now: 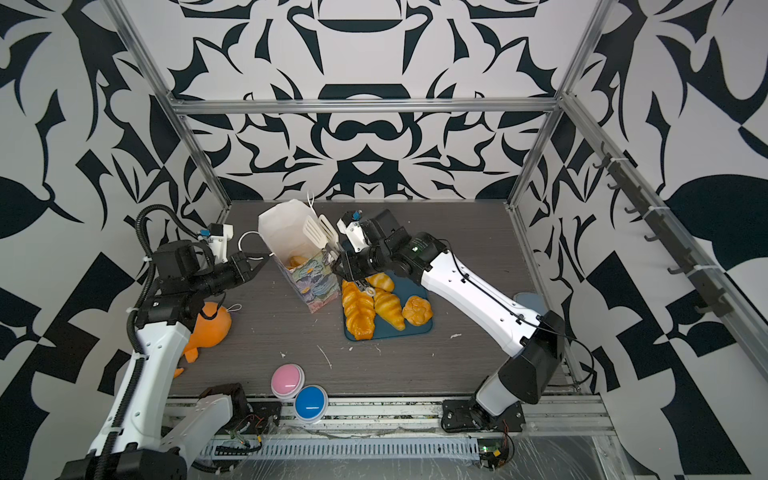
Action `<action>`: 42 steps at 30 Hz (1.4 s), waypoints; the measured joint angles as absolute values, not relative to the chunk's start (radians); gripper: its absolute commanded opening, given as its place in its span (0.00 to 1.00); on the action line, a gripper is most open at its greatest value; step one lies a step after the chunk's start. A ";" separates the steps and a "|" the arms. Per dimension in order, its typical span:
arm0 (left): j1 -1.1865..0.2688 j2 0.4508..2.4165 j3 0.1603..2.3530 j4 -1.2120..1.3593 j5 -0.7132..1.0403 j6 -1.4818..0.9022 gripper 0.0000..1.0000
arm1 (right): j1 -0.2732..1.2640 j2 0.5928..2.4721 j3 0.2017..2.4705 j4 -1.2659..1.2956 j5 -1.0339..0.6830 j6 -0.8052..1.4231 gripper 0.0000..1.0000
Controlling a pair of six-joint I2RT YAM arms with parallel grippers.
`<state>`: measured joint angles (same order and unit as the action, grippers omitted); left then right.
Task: Place the fake bread into the paper bag
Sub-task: 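Lower the ring bun into the bag and open the tongs, then withdraw the empty tongs with the right gripper toward the knot roll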
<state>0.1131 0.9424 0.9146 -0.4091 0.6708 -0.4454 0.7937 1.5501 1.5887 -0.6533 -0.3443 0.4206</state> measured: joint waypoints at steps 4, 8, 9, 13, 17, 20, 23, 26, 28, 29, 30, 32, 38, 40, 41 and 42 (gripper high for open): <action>0.113 0.942 0.915 -0.409 0.671 -0.445 0.00 | 0.794 1.541 1.590 -0.656 -0.341 0.420 0.38; 0.113 0.942 0.915 -0.409 0.671 -0.445 0.00 | 0.794 1.520 1.599 -0.677 -0.332 0.418 0.38; 0.113 0.942 0.915 -0.409 0.671 -0.445 0.00 | 0.794 1.511 1.602 -0.682 -0.331 0.417 0.38; 0.113 0.942 0.915 -0.409 0.671 -0.445 0.00 | 0.794 1.471 1.609 -0.697 -0.324 0.415 0.38; 0.113 0.942 0.915 -0.409 0.671 -0.446 0.00 | 0.794 1.432 1.619 -0.718 -0.300 0.407 0.38; 0.113 0.942 0.915 -0.409 0.672 -0.446 0.00 | 0.794 1.407 1.620 -0.747 -0.273 0.393 0.38; 0.113 0.942 0.915 -0.409 0.672 -0.446 0.00 | 0.791 1.386 1.620 -0.779 -0.245 0.382 0.38; 0.113 0.942 0.915 -0.409 0.672 -0.447 0.00 | 0.781 1.365 1.620 -0.814 -0.220 0.374 0.38; 0.113 0.942 0.915 -0.409 0.673 -0.447 0.00 | 0.772 1.347 1.620 -0.833 -0.208 0.371 0.38; 0.113 0.942 0.915 -0.409 0.673 -0.448 0.00 | 0.767 1.337 1.617 -0.840 -0.202 0.370 0.38; 0.113 0.942 0.915 -0.409 0.674 -0.448 0.00 | 0.760 1.326 1.612 -0.848 -0.196 0.369 0.38; 0.113 0.942 0.915 -0.409 0.674 -0.449 0.00 | 0.750 1.306 1.599 -0.864 -0.184 0.369 0.38; 0.113 0.939 0.915 -0.409 0.676 -0.449 0.00 | 0.706 1.253 1.533 -0.916 -0.151 0.376 0.38; 0.113 0.935 0.915 -0.409 0.676 -0.449 0.00 | 0.688 1.238 1.510 -0.935 -0.150 0.379 0.39; 0.113 0.932 0.915 -0.409 0.676 -0.449 0.00 | 0.679 1.232 1.501 -0.946 -0.148 0.382 0.38; 0.113 0.930 0.915 -0.409 0.676 -0.449 0.00 | 0.669 1.226 1.492 -0.959 -0.147 0.384 0.38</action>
<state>0.1131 0.9302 0.9146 -0.4088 0.6762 -0.4492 0.6693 1.2263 1.4921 -0.9592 -0.1471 0.3840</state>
